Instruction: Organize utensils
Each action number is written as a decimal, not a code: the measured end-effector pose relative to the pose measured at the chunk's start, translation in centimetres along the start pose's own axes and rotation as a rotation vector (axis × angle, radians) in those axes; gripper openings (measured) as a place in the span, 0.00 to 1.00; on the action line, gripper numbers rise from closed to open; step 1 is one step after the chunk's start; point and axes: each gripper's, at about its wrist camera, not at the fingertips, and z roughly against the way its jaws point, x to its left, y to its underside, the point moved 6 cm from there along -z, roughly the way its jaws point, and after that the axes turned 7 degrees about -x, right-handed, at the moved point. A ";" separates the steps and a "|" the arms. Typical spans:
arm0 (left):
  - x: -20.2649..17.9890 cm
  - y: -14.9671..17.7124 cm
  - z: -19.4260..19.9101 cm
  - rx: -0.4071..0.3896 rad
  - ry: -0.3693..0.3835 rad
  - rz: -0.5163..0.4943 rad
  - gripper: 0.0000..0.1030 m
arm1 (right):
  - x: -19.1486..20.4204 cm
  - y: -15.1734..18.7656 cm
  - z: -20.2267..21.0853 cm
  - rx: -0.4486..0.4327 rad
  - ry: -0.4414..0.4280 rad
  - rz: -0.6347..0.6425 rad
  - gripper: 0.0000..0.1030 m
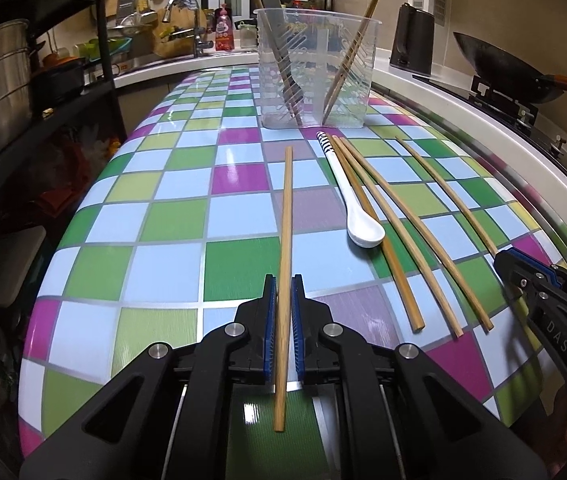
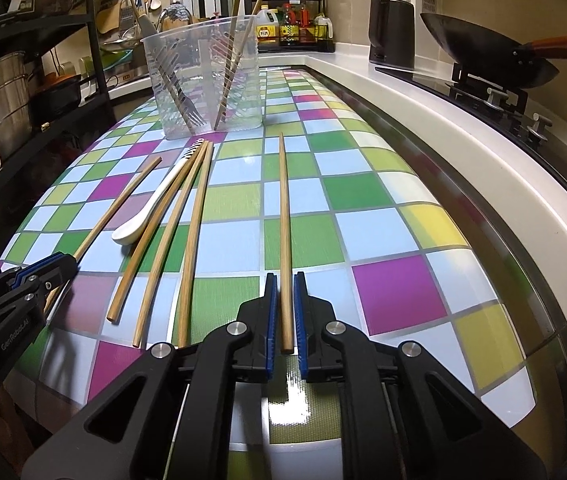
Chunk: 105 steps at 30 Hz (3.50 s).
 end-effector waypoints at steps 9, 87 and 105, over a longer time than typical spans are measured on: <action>-0.1 0.0 0.1 -0.012 -0.009 0.001 0.07 | 0.0 0.0 0.0 -0.003 0.003 0.003 0.10; 0.4 -6.5 7.5 -0.333 0.079 0.062 0.06 | 1.1 -7.4 8.1 -0.189 0.010 0.067 0.06; 0.9 -11.8 9.7 -0.408 0.116 0.060 0.06 | 0.4 -15.4 12.0 -0.350 -0.028 0.051 0.06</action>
